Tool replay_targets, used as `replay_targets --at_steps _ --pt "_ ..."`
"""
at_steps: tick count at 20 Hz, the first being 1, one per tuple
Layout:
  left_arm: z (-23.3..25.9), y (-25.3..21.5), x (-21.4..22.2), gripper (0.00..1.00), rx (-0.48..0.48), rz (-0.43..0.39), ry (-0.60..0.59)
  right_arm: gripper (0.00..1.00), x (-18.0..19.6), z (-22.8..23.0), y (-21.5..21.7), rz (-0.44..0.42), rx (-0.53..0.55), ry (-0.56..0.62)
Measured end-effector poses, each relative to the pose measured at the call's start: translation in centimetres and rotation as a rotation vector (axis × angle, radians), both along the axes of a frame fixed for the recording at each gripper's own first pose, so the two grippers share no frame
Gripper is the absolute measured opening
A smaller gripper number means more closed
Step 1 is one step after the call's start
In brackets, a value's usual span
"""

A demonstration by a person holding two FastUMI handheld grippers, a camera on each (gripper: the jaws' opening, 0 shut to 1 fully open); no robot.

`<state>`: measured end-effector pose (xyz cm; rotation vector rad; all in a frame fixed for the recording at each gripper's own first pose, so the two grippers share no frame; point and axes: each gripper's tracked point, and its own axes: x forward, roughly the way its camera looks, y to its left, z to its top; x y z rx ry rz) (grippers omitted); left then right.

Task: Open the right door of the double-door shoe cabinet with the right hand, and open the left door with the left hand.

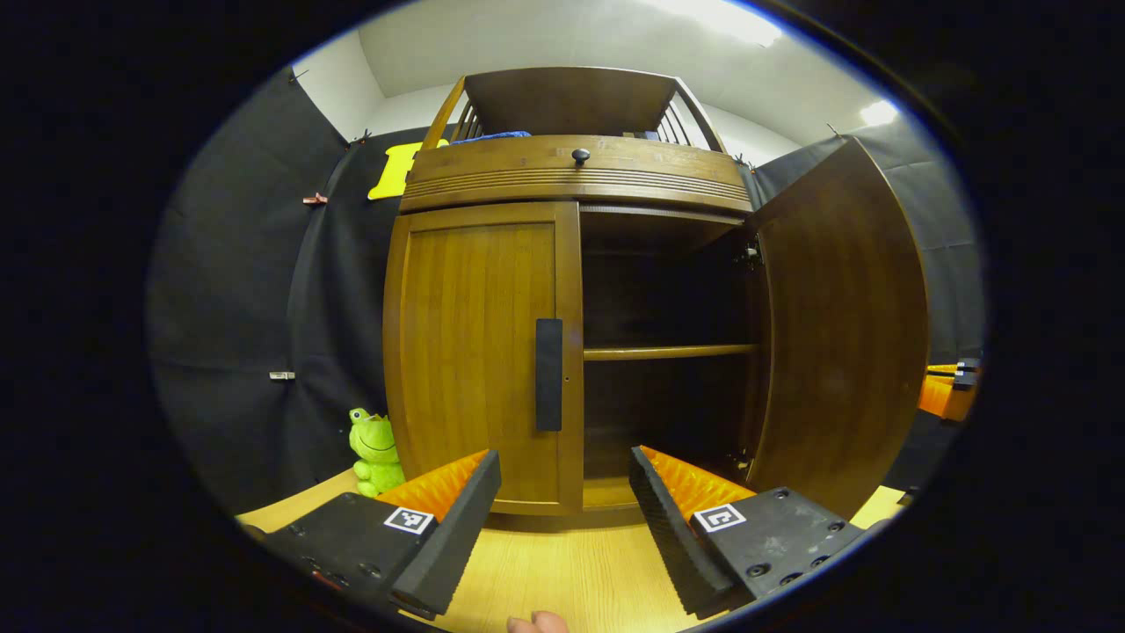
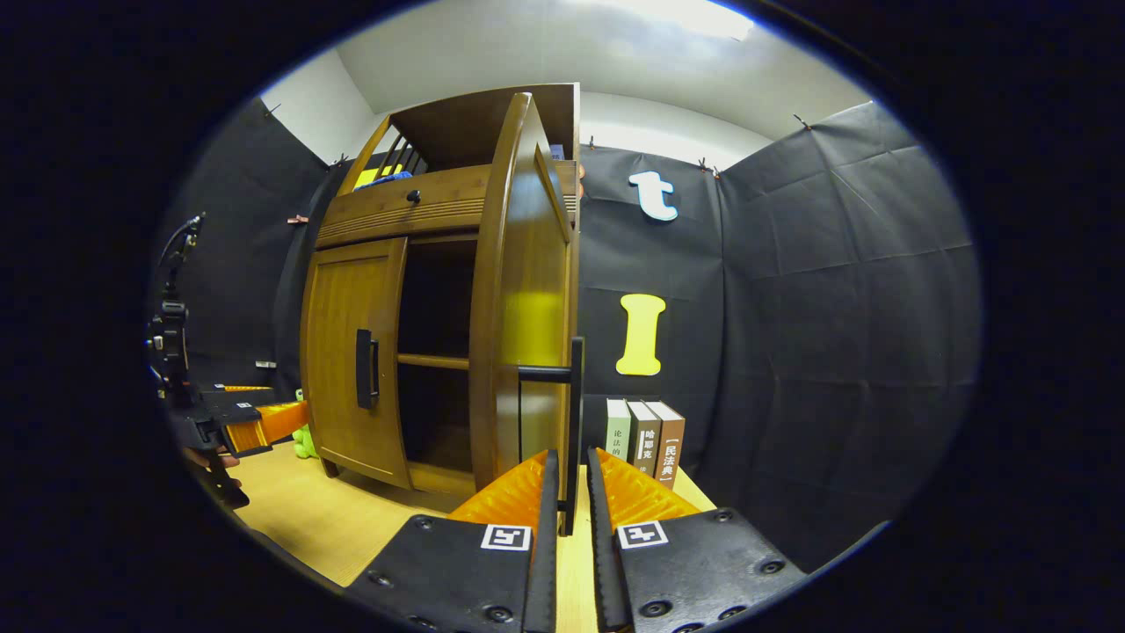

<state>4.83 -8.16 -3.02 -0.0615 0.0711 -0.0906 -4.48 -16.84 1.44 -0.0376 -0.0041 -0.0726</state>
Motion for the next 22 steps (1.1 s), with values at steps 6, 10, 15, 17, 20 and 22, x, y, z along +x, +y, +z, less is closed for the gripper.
replay_targets --at_steps 6,10,15,17,20,22 --pt "-0.4 1.6 2.6 0.92 0.063 0.083 0.014 0.21 -1.4 1.4 -5.3 -0.150 -0.030 -0.044" --pt "0.3 2.0 3.9 0.93 0.031 0.104 0.008 0.37 -2.4 0.5 -6.2 -0.162 -0.004 -0.036" --pt "0.9 1.0 6.2 0.93 0.017 0.041 -0.025 0.99 -4.8 -0.3 -8.0 -0.180 0.050 -0.093" --pt "0.8 1.0 7.3 0.93 -0.002 0.048 -0.019 0.99 -5.3 -1.6 -8.6 -0.162 0.059 -0.090" --pt "0.9 0.9 9.7 0.93 -0.001 0.070 -0.022 0.96 -6.1 -3.4 -9.4 -0.151 0.053 -0.059" --pt "0.7 1.0 11.4 0.93 0.003 0.093 -0.015 0.94 -6.2 -3.8 -10.2 -0.159 0.057 -0.055"
